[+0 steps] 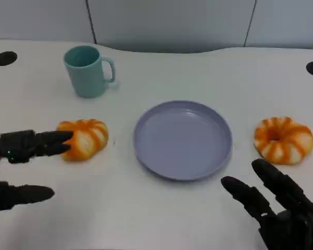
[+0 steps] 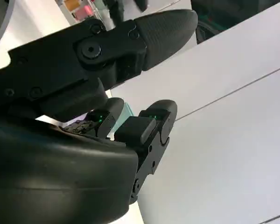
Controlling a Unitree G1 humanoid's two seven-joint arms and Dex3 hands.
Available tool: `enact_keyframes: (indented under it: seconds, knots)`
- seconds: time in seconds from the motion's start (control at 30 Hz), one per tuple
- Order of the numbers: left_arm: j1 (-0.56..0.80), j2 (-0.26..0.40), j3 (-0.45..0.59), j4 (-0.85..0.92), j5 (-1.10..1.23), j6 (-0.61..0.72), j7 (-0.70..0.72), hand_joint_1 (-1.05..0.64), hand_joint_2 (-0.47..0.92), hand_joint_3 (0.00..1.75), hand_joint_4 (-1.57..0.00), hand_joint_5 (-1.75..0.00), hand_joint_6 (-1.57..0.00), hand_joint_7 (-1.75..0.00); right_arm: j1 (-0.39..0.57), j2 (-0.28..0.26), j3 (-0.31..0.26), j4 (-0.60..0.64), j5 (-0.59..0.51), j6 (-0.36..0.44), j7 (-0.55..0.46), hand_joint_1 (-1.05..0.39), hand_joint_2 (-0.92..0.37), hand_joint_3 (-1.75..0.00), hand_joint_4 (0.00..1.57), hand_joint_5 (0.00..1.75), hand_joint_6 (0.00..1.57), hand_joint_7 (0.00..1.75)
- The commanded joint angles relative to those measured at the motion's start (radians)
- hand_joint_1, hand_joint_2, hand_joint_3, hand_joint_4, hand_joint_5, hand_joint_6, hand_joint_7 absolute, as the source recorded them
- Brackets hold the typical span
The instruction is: Grasp the bread from the table and place it into the plate.
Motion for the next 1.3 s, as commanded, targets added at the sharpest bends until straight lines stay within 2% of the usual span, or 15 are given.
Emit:
enact_keyframes:
  seconds: [0.03, 0.1, 0.23, 0.47, 0.67, 0.87, 1.2, 1.3]
  knots:
    - [-0.086, 0.103, -0.072, 0.116, 0.242, -0.152, 0.12, -0.47, 0.87, 0.0, -0.42, 0.0, -0.37, 0.0, -0.004, 0.009, -0.009, 0.005, 0.009, 0.003, -0.002, -0.59, -0.92, -0.09, 0.61, 0.37, 0.73, 0.0]
    - [-0.138, 0.133, -0.114, 0.187, 0.395, -0.231, 0.214, -0.48, 0.85, 0.0, -0.37, 0.0, -0.32, 0.0, -0.005, 0.008, -0.011, 0.005, 0.011, 0.003, -0.001, -0.59, -0.92, -0.09, 0.61, 0.37, 0.73, 0.0]
    - [-0.196, 0.16, -0.174, 0.259, 0.587, -0.308, 0.399, -0.53, 0.85, 0.0, -0.34, 0.0, -0.31, 0.0, -0.005, 0.005, -0.017, 0.003, 0.018, 0.005, 0.006, -0.58, -0.92, -0.09, 0.61, 0.37, 0.73, 0.0]
    - [-0.281, 0.209, -0.267, 0.292, 0.835, -0.335, 0.712, -0.56, 0.81, 0.0, -0.34, -0.01, -0.34, -0.01, 0.001, 0.006, -0.024, -0.021, 0.027, 0.025, -0.01, -0.58, -0.92, -0.07, 0.62, 0.37, 0.74, 0.01]
    - [-0.352, 0.25, -0.394, 0.34, 1.025, -0.254, 0.919, -0.6, 0.84, 0.01, -0.36, -0.02, -0.34, 0.0, -0.006, 0.002, -0.025, -0.022, 0.025, 0.032, -0.006, -0.57, -0.92, -0.08, 0.61, 0.37, 0.73, 0.0]
    - [-0.429, 0.259, -0.546, 0.467, 1.149, -0.136, 1.077, -0.59, 0.85, 0.01, -0.36, -0.01, -0.37, -0.01, -0.012, 0.003, -0.027, -0.021, 0.021, 0.028, -0.006, -0.58, -0.92, -0.08, 0.61, 0.37, 0.74, 0.0]
    - [-0.572, 0.212, -0.779, 0.783, 1.199, -0.043, 1.274, -0.55, 0.85, 0.0, -0.4, -0.02, -0.39, 0.0, -0.012, -0.003, -0.03, -0.028, 0.03, 0.033, 0.003, -0.58, -0.92, -0.07, 0.6, 0.38, 0.73, 0.0]
    - [-0.607, 0.17, -0.844, 0.887, 1.219, 0.025, 1.354, -0.51, 0.85, 0.0, -0.45, -0.04, -0.44, -0.02, -0.013, -0.005, -0.034, -0.031, 0.024, 0.025, -0.002, -0.59, -0.92, -0.07, 0.6, 0.39, 0.73, 0.0]
